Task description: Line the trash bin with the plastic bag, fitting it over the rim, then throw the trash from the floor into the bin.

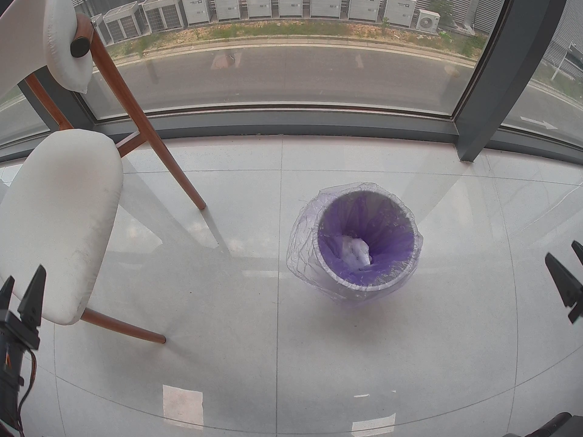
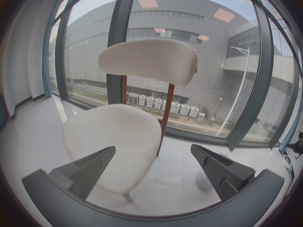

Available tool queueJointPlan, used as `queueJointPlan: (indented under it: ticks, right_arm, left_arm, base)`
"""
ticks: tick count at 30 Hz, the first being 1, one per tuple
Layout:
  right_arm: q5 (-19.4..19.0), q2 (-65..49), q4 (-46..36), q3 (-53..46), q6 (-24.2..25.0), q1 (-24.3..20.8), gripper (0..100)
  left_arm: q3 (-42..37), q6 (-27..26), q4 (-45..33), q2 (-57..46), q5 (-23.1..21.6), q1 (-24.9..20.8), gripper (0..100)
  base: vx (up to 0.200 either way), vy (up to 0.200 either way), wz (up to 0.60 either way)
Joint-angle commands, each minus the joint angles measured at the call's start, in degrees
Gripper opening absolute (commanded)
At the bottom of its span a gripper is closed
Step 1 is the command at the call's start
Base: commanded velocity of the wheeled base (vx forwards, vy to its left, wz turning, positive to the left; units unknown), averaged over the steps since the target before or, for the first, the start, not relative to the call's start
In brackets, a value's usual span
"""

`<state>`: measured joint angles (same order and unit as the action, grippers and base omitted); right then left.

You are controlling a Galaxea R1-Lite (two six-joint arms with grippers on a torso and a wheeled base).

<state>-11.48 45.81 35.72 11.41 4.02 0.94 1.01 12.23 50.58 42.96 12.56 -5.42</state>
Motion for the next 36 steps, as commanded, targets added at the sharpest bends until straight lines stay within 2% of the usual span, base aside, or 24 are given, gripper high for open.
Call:
queueJointPlan:
  ticks: [1, 3, 5, 6, 10, 15, 16, 18, 20, 24, 29, 30, 32, 34, 36]
  right_arm:
    - [-0.9, -35.1, -27.2, -2.9, -1.9, 0.2, 100]
    - [-2.0, -42.5, -32.8, -6.2, -2.6, -0.5, 100]
    - [-1.7, -45.8, -35.1, -10.4, -3.4, -0.7, 100]
    - [0.0, -45.6, -33.4, -10.5, -2.8, -0.7, 100]
    - [13.1, -45.5, -33.9, -11.4, -2.4, -0.7, 100]
    - [13.9, -45.6, -34.5, -11.4, -2.2, -0.7, 100]
    - [13.9, -45.6, -34.5, -11.4, -2.3, -0.7, 100]
    - [13.7, -45.6, -34.5, -11.3, -2.3, -0.7, 100]
    - [13.7, -45.6, -34.5, -11.3, -2.3, -0.7, 100]
    - [13.6, -45.6, -34.4, -11.4, -2.4, -0.7, 100]
    - [11.1, -45.6, -34.8, -11.2, -3.7, -0.7, 100]
    - [11.0, -45.6, -34.8, -11.2, -3.8, -0.7, 100]
    - [10.9, -45.6, -34.8, -11.2, -4.0, -0.7, 100]
    - [10.9, -45.6, -34.7, -11.3, -4.0, -0.7, 100]
    - [11.0, -45.6, -34.5, -11.3, -3.8, -0.7, 100]
  left_arm:
    - [0.7, -6.8, -32.2, -34.1, 0.5, -4.1, 100]
    - [-1.0, -9.0, -40.6, -38.6, 1.6, -3.2, 100]
    - [-1.0, -8.5, -45.7, -37.7, 4.8, -3.2, 100]
    - [-1.0, -7.8, -48.6, -37.4, 6.5, -3.3, 100]
    - [-0.7, -7.0, -50.0, -37.2, 3.4, -4.5, 100]
    - [-0.7, -7.2, -49.9, -37.3, 3.8, -4.4, 100]
    - [-0.7, -6.2, -49.9, -37.2, 5.0, -2.7, 100]
    - [-0.7, -5.6, -49.9, -37.1, 5.2, 6.0, 100]
    - [-0.7, -5.7, -49.6, -37.4, 2.6, 12.0, 100]
    - [-1.0, -8.9, -48.4, -37.2, -0.8, 10.5, 100]
    - [-0.9, -14.4, -48.7, -37.2, -13.6, 10.4, 100]
    - [-0.9, -14.8, -48.7, -37.2, -15.0, 10.4, 100]
    - [-0.9, -15.0, -48.3, -37.2, -19.1, 10.5, 100]
    - [-0.9, -14.5, -48.3, -37.2, -19.6, 10.5, 100]
    - [-0.9, -11.3, -48.3, -37.2, -21.3, 10.5, 100]
  base:
    - [0.0, 0.0, 0.0]
    - [0.0, 0.0, 0.0]
    - [0.0, 0.0, 0.0]
    - [0.0, 0.0, 0.0]
    - [0.0, 0.0, 0.0]
    - [0.0, 0.0, 0.0]
    - [0.0, 0.0, 0.0]
    - [0.0, 0.0, 0.0]
    - [0.0, 0.0, 0.0]
    - [0.0, 0.0, 0.0]
    - [0.0, 0.0, 0.0]
    - [0.0, 0.0, 0.0]
    - [0.0, 0.0, 0.0]
    - [0.0, 0.0, 0.0]
    - [0.0, 0.0, 0.0]
